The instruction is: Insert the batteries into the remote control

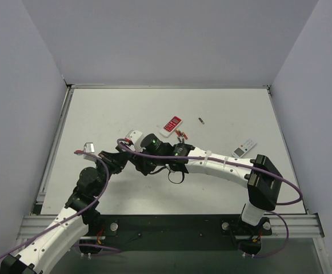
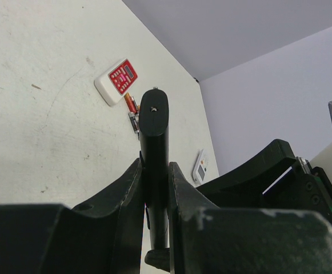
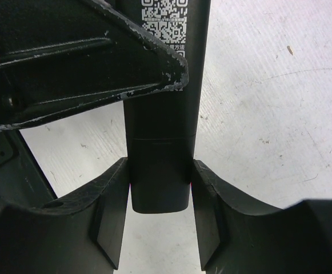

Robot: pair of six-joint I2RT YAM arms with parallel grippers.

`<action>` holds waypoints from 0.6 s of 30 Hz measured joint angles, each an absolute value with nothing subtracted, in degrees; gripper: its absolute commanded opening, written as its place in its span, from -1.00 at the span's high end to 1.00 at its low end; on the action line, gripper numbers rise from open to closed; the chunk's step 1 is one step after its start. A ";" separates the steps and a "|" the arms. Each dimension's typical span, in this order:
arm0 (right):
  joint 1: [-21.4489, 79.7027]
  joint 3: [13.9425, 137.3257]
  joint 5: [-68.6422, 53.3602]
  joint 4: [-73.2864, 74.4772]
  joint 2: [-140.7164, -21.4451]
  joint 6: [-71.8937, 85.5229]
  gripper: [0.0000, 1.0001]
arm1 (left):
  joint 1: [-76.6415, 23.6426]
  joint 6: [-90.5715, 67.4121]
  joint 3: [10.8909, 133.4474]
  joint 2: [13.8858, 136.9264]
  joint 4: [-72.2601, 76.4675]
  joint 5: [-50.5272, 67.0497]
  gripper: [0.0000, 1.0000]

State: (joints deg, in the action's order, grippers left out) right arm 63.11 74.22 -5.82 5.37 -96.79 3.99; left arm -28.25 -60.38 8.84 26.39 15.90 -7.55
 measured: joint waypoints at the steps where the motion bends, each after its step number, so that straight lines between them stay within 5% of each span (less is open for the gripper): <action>1: 63.11 73.71 -5.76 4.91 -96.71 3.99 0.69 | -28.36 -60.34 8.84 26.57 15.81 -7.64 1.00; 18: 63.92 64.23 -3.25 -5.54 -92.29 4.89 0.74 | -27.57 -63.37 9.34 28.93 15.62 -6.92 1.00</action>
